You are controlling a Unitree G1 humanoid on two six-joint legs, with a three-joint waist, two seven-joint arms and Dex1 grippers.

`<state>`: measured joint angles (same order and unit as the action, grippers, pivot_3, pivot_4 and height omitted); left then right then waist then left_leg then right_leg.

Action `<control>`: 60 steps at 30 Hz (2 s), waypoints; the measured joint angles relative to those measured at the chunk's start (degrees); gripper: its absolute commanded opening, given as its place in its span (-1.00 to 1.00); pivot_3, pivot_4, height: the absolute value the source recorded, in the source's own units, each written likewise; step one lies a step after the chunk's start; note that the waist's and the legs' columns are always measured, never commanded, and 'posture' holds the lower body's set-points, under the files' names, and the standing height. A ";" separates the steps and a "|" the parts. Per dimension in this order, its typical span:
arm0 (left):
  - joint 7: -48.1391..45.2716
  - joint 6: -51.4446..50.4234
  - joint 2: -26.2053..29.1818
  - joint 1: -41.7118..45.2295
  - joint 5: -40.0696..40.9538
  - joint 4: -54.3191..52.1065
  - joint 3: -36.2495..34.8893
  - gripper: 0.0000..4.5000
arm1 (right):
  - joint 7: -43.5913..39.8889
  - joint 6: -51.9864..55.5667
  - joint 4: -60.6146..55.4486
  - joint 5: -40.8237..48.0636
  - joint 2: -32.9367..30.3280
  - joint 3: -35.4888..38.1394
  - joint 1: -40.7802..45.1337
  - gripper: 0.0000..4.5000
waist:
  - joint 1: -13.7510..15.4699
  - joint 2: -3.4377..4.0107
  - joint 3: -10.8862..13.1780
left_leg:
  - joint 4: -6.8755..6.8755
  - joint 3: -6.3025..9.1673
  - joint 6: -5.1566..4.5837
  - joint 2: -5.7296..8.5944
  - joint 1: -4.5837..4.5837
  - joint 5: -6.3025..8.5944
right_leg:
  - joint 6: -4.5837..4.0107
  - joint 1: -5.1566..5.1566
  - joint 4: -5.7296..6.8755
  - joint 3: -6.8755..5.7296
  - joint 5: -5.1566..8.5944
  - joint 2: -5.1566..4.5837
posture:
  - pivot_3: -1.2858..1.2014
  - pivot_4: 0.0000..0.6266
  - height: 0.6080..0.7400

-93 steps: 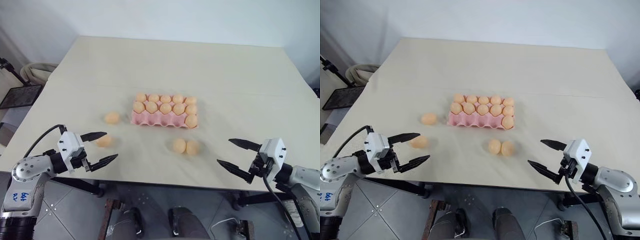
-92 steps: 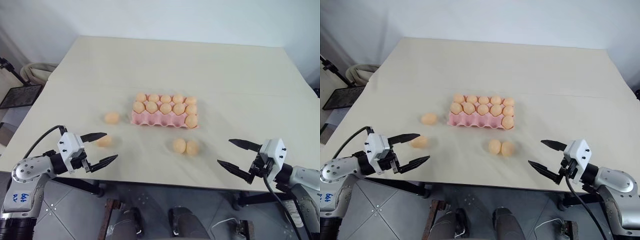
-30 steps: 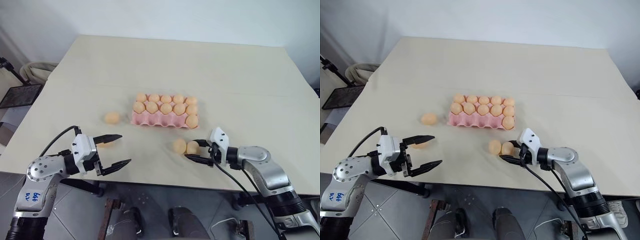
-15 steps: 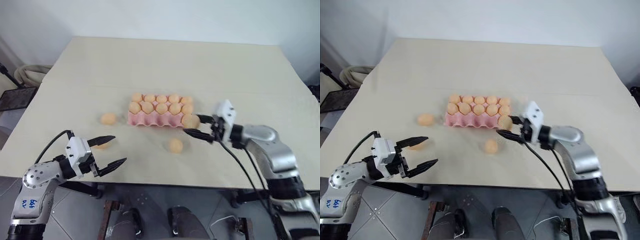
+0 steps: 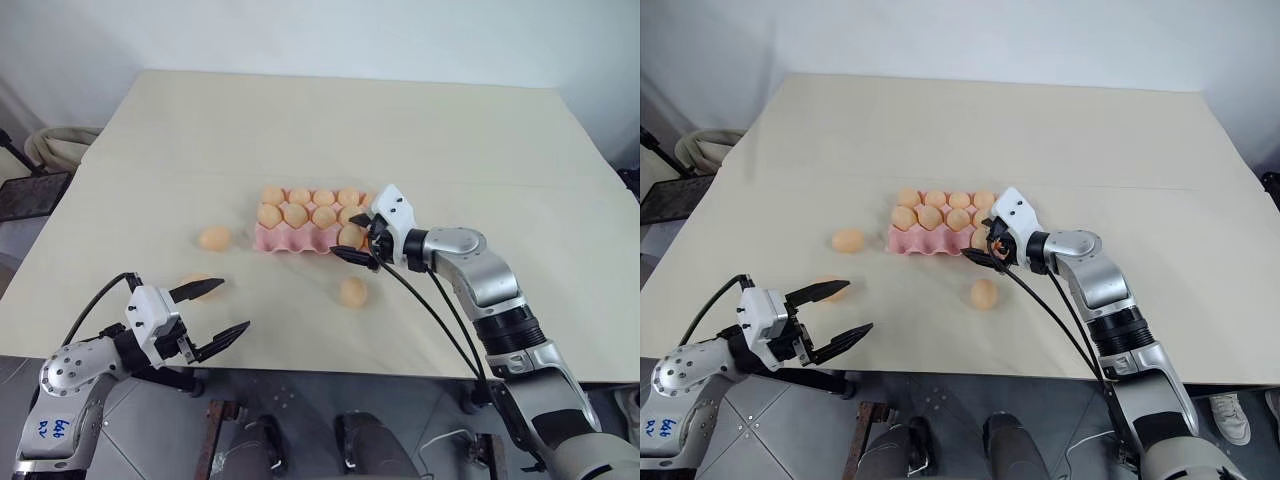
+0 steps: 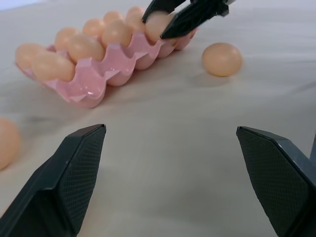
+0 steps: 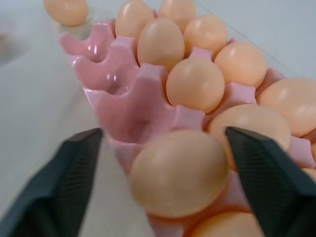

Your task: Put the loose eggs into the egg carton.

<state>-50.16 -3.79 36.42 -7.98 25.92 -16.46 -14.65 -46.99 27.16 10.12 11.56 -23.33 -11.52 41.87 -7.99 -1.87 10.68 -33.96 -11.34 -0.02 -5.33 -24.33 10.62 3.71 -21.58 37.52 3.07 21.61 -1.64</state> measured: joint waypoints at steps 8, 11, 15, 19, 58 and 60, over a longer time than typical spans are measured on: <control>-0.30 -0.11 -0.06 0.77 0.16 -0.73 0.39 1.00 | -7.86 0.99 -15.01 7.89 -7.77 6.78 -9.00 0.97 | 0.93 -0.03 -0.02 | 0.11 0.08 -0.09 0.03 0.00 0.11 | -0.01 0.08 -0.18 -0.09 0.01 -0.05 | 0.03 -0.52 1.00; -0.96 -0.12 -0.06 2.46 0.17 -0.07 1.27 1.00 | -12.72 -0.99 -19.40 11.85 -12.63 12.19 -19.87 0.97 | 2.00 -0.02 -0.01 | 0.14 0.08 -0.03 0.04 -0.01 0.15 | -0.02 0.15 -0.38 -0.10 0.01 -0.06 | 0.03 -0.52 1.00; -2.65 0.03 -0.07 5.42 0.10 3.07 2.65 1.00 | -15.73 -4.91 -21.76 14.73 -15.20 19.44 -31.24 0.97 | 1.88 -0.02 -0.01 | 0.12 0.05 -0.12 0.02 0.01 0.21 | 0.01 0.19 -0.41 -0.03 0.00 -0.01 | 0.03 -0.52 1.00; -5.09 -1.30 0.83 7.58 0.60 5.54 3.37 1.00 | -16.64 -8.68 -23.92 15.89 -16.59 25.51 -39.78 0.97 | 1.82 -0.02 -0.01 | 0.09 0.11 -0.15 -0.03 0.09 0.22 | 0.01 0.23 -0.34 -0.05 0.00 0.07 | 0.03 -0.52 1.00; -9.71 1.91 1.86 9.79 0.92 2.14 3.70 1.00 | -12.35 -11.86 -7.54 4.19 -6.26 0.29 -18.89 0.97 | 1.71 -0.03 -0.01 | 0.00 0.08 0.07 -0.01 0.11 0.08 | -0.06 0.15 -0.09 -0.04 0.04 0.03 | 0.03 -0.52 1.00; -9.68 1.80 1.87 9.78 1.05 1.08 4.00 1.00 | -12.19 -12.90 -6.02 3.52 -5.38 0.28 -18.51 0.81 | 1.72 -0.03 -0.01 | -0.01 0.08 0.10 -0.01 0.11 0.06 | -0.05 0.16 -0.08 -0.04 0.04 0.04 | 0.03 -0.52 1.00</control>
<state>-59.84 -1.99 38.28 1.79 26.97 -15.38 -10.65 -59.19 14.25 4.10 15.08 -28.70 -11.24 23.36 -6.27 -1.89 10.67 -33.97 -11.26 0.08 -5.35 -24.23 10.68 3.66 -21.42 37.44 3.03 21.64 -1.60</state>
